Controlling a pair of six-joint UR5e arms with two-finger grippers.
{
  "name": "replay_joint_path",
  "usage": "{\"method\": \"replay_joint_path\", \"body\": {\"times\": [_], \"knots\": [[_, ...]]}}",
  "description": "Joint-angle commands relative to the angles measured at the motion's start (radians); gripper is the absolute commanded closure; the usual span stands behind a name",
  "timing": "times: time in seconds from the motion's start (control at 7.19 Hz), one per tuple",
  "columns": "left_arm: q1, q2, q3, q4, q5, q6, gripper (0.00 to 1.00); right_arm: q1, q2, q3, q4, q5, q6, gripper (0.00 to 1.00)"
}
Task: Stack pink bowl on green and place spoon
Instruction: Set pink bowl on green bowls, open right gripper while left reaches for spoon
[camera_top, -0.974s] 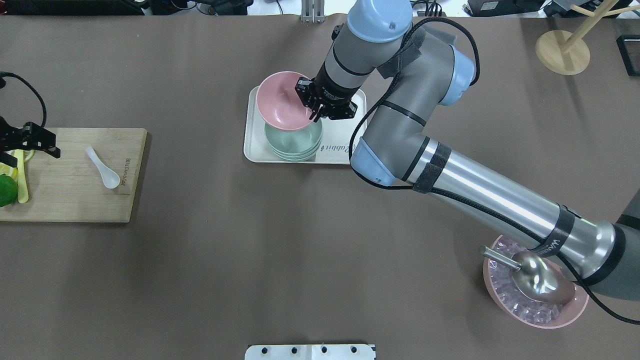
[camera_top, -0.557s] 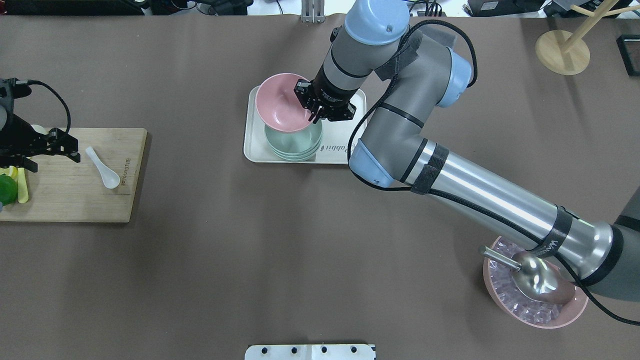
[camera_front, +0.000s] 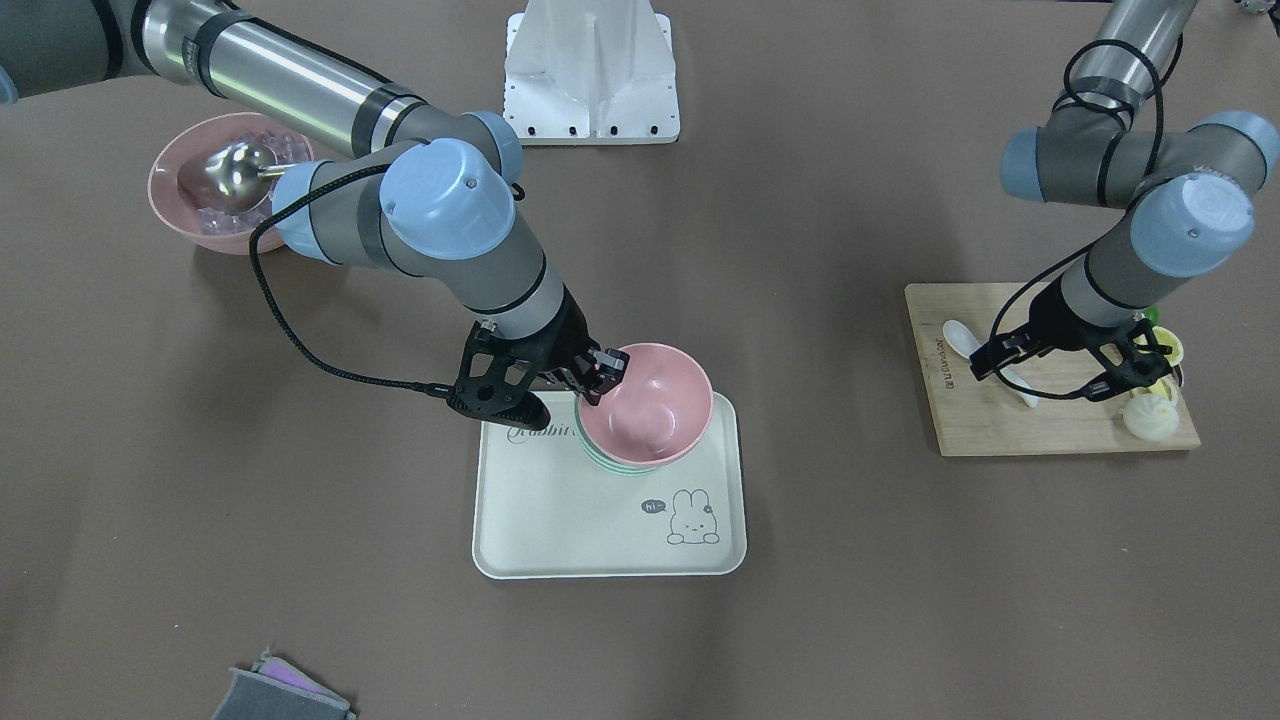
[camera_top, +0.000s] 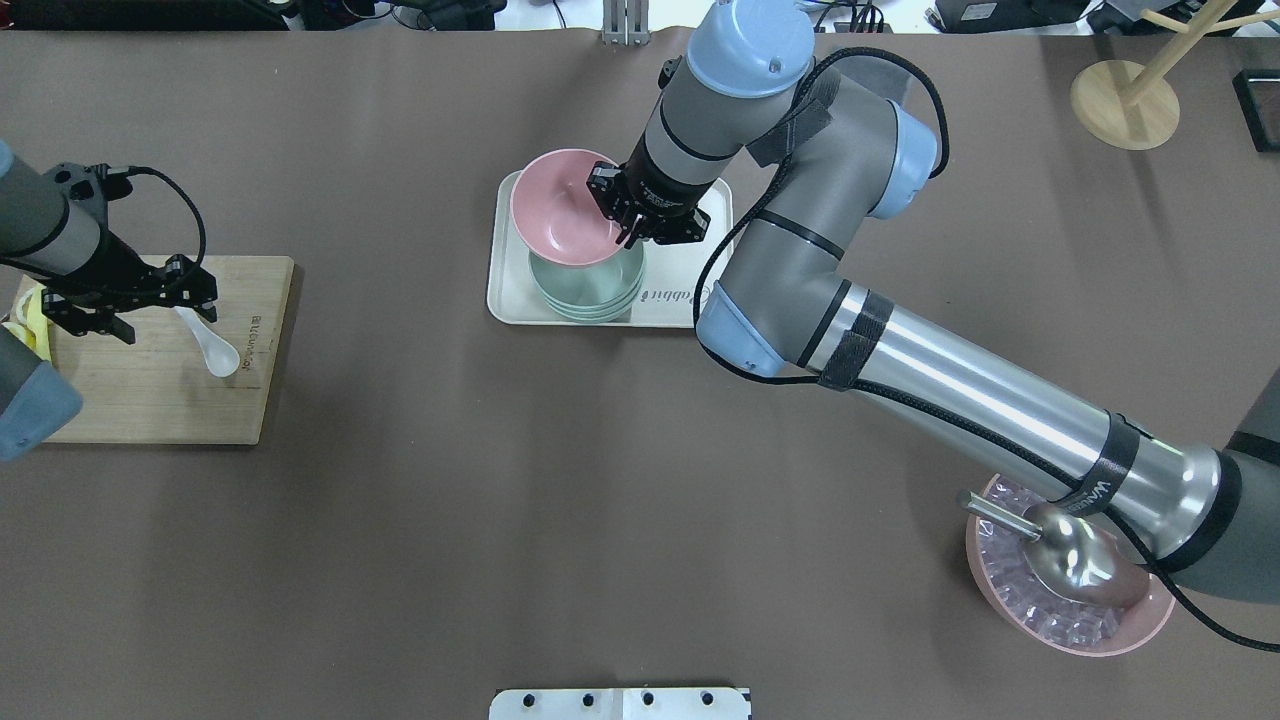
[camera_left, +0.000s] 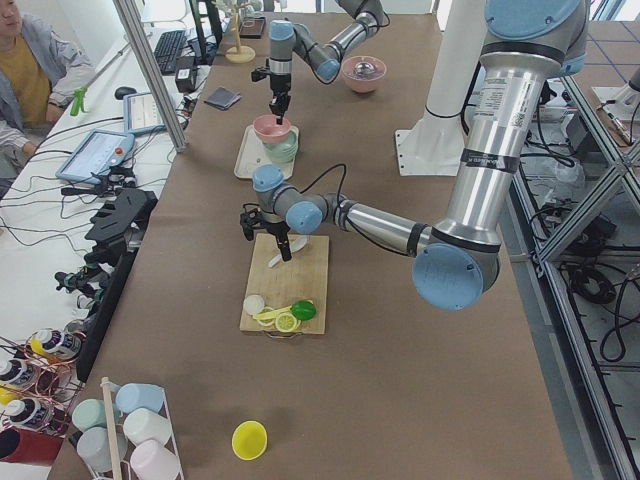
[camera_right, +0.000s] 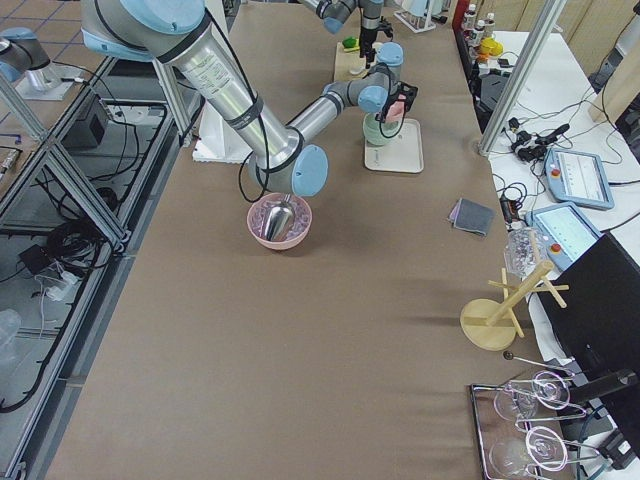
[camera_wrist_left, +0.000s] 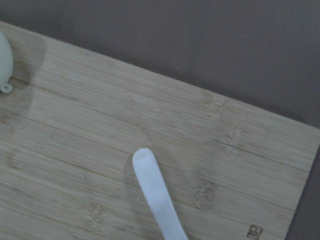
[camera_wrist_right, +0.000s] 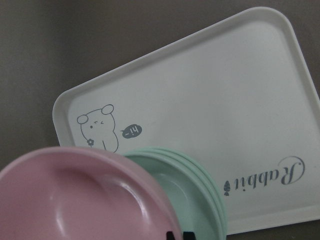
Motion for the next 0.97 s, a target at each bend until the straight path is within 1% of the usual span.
{"method": "replay_joint_path", "body": {"times": [0.0,0.14,0.28,0.42,0.56,0.7,0.83], "knots": [[0.0,-0.011,0.027,-0.003,0.0,-0.003,0.13,0.0,0.0,-0.001,-0.001,-0.003,0.0,0.22],[0.002,-0.01,0.026,-0.003,0.0,-0.004,0.15,0.003,-0.001,0.01,-0.001,-0.012,0.005,0.0],[0.003,-0.01,0.027,-0.003,0.0,-0.01,0.2,0.015,-0.003,0.024,-0.004,-0.003,0.006,0.0],[0.002,-0.01,0.033,-0.003,-0.002,-0.01,0.24,0.065,-0.035,0.077,-0.016,0.044,0.005,0.0],[0.002,-0.01,0.035,-0.003,0.0,-0.01,0.34,0.134,-0.108,0.138,-0.01,0.151,-0.011,0.0],[0.003,-0.01,0.035,-0.003,-0.002,-0.017,0.4,0.185,-0.15,0.171,-0.009,0.21,-0.03,0.0],[0.003,-0.01,0.04,-0.014,-0.002,-0.036,0.55,0.231,-0.179,0.177,-0.009,0.263,-0.038,0.0]]}}
